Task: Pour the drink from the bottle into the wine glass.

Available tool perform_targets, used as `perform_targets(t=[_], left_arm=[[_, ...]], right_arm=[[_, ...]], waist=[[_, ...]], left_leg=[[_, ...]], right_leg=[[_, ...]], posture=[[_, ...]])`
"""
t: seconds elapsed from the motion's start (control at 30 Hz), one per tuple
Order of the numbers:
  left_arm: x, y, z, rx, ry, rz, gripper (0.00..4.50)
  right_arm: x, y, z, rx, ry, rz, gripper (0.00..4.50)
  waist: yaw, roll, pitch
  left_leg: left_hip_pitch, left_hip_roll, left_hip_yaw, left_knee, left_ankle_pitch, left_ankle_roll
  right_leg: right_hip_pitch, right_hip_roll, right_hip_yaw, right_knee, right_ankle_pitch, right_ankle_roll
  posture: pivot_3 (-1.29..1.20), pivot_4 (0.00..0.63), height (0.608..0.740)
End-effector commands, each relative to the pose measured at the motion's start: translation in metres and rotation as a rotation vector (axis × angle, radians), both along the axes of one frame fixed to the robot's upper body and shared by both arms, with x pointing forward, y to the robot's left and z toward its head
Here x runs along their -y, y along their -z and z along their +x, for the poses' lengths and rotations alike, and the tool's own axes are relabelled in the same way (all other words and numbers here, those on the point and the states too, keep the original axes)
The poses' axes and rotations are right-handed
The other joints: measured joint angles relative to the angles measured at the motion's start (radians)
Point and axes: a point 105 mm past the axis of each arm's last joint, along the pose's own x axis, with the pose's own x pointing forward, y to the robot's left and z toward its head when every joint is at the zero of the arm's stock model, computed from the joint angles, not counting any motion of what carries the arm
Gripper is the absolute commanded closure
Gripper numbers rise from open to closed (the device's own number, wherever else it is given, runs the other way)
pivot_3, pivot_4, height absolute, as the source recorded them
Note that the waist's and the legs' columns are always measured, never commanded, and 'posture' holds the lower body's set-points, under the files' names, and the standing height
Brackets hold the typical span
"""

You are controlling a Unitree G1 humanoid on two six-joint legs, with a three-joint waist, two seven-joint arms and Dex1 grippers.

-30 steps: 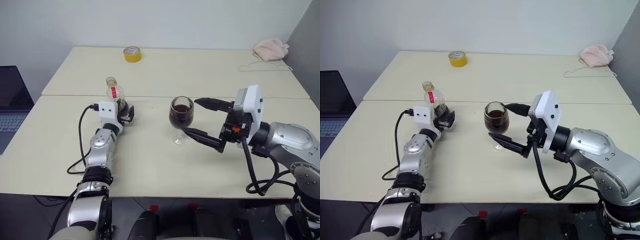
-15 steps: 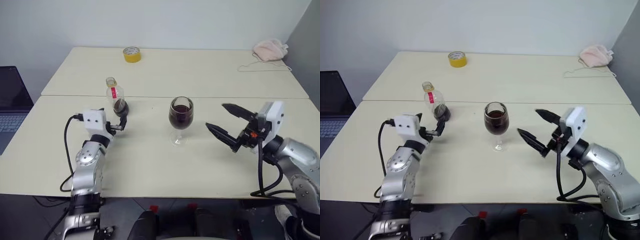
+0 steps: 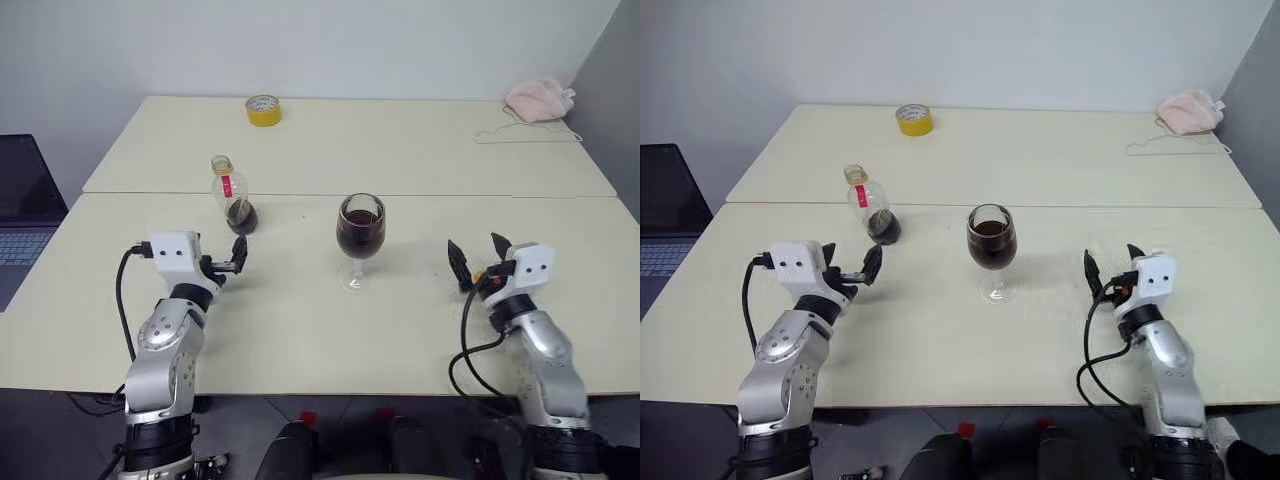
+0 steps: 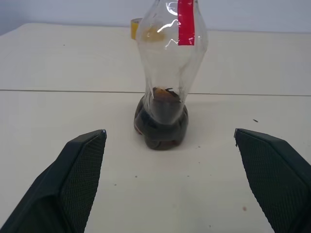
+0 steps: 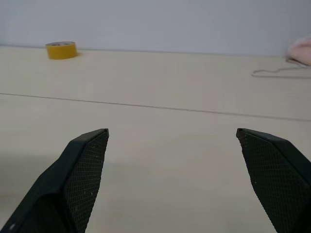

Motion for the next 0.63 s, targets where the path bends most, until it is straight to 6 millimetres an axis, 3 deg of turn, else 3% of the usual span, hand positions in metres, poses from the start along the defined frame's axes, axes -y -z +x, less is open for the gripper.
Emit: perform_targets(t=[0.03,0.27,0.63], left_arm=[[0.009,-0.018,-0.010,0.110,0.042,0.090,0.03],[0.010,-0.016,-0.016,0.177,0.040,0.098,0.03],[0.005,-0.011,-0.014,0.181,0.025,0.105,0.03]], right_arm=[[0.001,-0.009,0.008,0.058,0.058,0.014,0.00],[-0.003,-0.012,0.021,0.066,0.046,0.027,0.00],[-0.004,-0.012,0.023,0.068,0.035,0.023,0.00]], waist=[[0.000,0.000,0.000],[0.000,0.001,0.000],[-0.001,0.001,0.000]], left_leg=[[0.000,0.000,0.000,0.000,0.000,0.000],[0.001,0.000,0.001,-0.002,0.000,0.000],[0.002,0.000,0.001,-0.003,0.000,0.000]], right_leg=[[0.000,0.000,0.000,0.000,0.000,0.000],[0.000,0.000,0.001,0.000,0.000,0.000],[0.000,0.000,0.001,-0.001,0.000,0.000]], posture=[[0.00,0.150,0.740],[0.00,0.150,0.740],[0.00,0.150,0.740]])
